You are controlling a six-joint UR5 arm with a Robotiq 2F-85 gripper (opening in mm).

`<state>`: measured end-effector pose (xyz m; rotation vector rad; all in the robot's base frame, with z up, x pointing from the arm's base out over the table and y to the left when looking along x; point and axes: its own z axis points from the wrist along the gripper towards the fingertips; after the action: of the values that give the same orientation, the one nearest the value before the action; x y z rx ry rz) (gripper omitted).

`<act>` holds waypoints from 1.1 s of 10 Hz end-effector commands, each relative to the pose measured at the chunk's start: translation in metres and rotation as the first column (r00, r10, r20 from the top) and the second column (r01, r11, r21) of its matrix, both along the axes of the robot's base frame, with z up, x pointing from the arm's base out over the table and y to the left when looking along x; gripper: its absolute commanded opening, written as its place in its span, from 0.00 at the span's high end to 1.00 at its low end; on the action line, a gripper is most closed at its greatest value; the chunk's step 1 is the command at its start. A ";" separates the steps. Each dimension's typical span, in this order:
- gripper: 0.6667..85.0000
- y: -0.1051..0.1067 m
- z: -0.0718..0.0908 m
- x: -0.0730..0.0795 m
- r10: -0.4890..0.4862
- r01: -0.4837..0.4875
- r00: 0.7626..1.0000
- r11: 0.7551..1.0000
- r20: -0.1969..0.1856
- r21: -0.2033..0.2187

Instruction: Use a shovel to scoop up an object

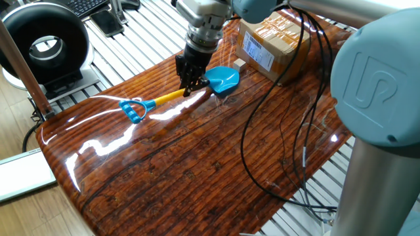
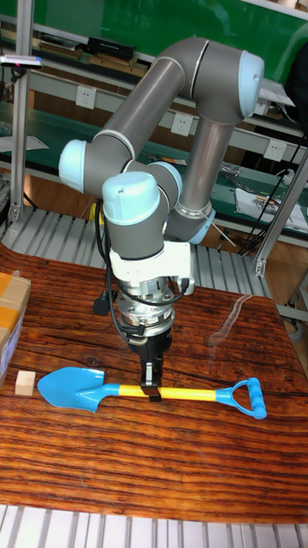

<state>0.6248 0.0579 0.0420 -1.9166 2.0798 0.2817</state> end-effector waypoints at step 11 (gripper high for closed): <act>1.00 -0.007 0.025 -0.011 0.070 -0.069 0.997 0.995 -0.014 0.075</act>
<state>0.6158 0.0571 0.0573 -1.9453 2.0145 0.3627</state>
